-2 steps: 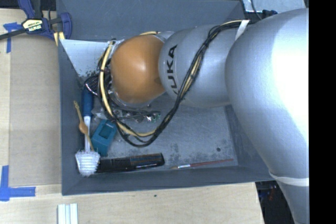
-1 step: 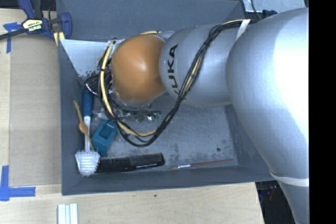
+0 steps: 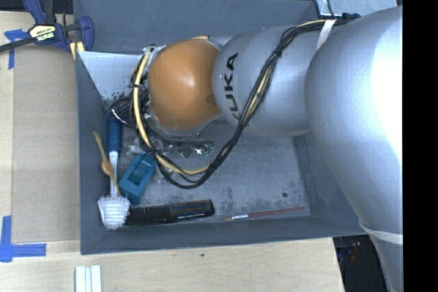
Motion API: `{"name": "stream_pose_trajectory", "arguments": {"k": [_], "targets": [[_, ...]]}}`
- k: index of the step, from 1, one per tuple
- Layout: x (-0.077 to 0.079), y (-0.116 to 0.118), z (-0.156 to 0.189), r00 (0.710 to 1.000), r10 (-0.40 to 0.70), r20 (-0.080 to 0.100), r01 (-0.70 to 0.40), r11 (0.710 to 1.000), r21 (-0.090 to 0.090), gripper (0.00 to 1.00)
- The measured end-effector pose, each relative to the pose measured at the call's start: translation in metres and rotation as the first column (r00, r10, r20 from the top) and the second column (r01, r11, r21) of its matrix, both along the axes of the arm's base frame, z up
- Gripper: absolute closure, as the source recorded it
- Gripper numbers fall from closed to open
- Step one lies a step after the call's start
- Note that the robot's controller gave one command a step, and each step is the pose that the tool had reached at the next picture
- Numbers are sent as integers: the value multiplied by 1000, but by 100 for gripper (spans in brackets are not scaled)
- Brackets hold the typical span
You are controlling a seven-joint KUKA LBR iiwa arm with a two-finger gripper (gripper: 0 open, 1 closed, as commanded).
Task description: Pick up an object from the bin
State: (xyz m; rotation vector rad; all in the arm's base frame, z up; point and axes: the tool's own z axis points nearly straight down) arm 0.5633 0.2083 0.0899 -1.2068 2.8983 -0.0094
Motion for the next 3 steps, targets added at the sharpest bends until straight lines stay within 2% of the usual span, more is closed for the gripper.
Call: {"name": "stream_pose_trajectory", "arguments": {"k": [2, 3], "targets": [[-1, -3, 52, 1000, -2, -7, 2, 1000, -7, 100], [0, -1, 82, 1000, -4, 1, 4, 1000, -1, 100]]}}
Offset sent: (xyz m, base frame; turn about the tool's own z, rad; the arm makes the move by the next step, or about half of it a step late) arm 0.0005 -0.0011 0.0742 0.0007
